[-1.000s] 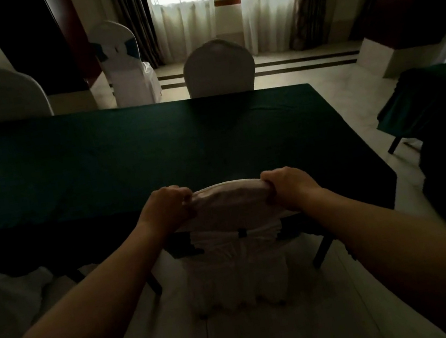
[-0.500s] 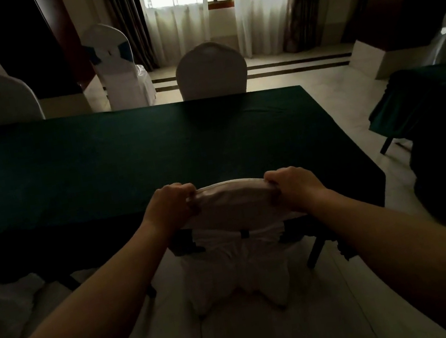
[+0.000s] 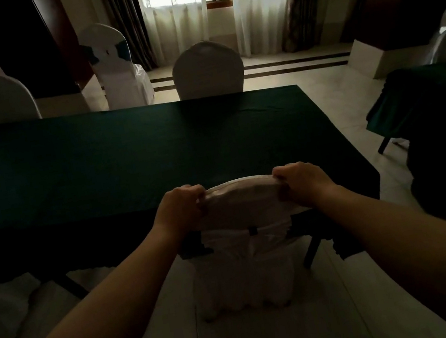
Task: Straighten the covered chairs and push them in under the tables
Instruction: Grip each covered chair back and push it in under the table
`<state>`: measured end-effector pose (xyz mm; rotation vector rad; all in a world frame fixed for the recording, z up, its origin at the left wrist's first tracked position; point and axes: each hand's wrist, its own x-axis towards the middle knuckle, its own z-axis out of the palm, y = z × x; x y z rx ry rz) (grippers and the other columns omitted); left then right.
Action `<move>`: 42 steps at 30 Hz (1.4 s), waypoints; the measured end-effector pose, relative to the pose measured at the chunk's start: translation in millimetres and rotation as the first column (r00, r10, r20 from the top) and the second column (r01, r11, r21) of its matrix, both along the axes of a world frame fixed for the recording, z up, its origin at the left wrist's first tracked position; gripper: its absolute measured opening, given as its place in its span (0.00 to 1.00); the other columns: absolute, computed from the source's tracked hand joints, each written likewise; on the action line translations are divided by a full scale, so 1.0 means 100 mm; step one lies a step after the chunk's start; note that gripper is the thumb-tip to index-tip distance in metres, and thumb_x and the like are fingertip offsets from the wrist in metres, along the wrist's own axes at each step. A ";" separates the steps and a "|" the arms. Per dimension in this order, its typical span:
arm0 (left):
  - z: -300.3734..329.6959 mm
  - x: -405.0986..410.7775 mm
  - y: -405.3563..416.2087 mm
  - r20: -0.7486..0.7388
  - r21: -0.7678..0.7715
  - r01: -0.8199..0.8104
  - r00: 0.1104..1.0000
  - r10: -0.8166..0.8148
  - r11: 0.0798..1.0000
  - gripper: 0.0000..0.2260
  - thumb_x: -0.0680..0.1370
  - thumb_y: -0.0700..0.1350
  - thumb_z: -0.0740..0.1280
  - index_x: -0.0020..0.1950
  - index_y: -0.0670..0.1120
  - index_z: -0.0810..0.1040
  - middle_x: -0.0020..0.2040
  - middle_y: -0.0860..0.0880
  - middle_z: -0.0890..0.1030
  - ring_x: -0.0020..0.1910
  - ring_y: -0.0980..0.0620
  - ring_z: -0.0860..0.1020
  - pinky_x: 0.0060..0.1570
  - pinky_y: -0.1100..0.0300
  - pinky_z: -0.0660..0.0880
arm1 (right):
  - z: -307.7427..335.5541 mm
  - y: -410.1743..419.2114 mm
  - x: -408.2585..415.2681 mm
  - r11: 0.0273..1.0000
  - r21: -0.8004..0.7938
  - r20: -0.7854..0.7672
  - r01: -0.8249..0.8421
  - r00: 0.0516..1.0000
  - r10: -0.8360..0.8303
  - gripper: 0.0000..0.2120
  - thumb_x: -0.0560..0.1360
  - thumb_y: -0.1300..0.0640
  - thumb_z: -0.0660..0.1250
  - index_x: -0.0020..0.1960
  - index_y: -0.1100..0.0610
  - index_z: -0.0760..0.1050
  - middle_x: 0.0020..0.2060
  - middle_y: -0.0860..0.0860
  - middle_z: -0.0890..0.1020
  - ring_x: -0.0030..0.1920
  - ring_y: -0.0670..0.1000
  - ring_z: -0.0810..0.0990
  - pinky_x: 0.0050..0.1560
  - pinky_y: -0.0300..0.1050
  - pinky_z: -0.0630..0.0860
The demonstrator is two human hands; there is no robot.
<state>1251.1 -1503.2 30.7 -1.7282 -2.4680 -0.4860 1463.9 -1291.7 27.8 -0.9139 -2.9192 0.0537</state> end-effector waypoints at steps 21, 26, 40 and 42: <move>-0.03 -0.08 0.03 -0.018 0.014 -0.072 0.997 0.072 0.997 0.08 0.73 0.49 0.71 0.50 0.49 0.82 0.46 0.47 0.82 0.42 0.48 0.80 0.40 0.57 0.73 | 0.02 -0.07 -0.12 0.999 -0.030 -0.003 0.014 1.000 -0.015 0.12 0.71 0.52 0.72 0.46 0.41 0.69 0.40 0.45 0.76 0.37 0.46 0.74 0.38 0.45 0.71; -0.01 0.00 0.14 0.005 -0.016 -0.061 0.998 0.061 0.998 0.08 0.73 0.49 0.70 0.50 0.49 0.82 0.47 0.47 0.82 0.44 0.47 0.80 0.45 0.53 0.76 | 0.03 0.03 -0.08 0.997 -0.048 0.012 0.061 0.998 -0.060 0.13 0.71 0.52 0.72 0.46 0.41 0.69 0.40 0.46 0.75 0.38 0.47 0.74 0.39 0.46 0.72; -0.03 -0.03 0.14 0.067 0.009 -0.121 0.990 0.121 0.993 0.06 0.72 0.48 0.72 0.48 0.51 0.83 0.44 0.49 0.83 0.41 0.49 0.80 0.44 0.54 0.77 | -0.02 0.05 -0.10 0.997 -0.060 -0.043 0.045 0.998 -0.047 0.11 0.72 0.54 0.71 0.49 0.43 0.72 0.40 0.45 0.74 0.38 0.46 0.73 0.39 0.45 0.69; -0.05 -0.02 0.14 0.042 0.005 -0.126 0.991 0.125 0.992 0.05 0.73 0.48 0.70 0.48 0.51 0.82 0.44 0.49 0.82 0.40 0.50 0.80 0.43 0.55 0.77 | -0.03 0.07 -0.08 0.998 -0.054 -0.031 0.029 0.999 -0.031 0.11 0.72 0.53 0.71 0.49 0.43 0.71 0.40 0.45 0.75 0.39 0.46 0.74 0.39 0.45 0.70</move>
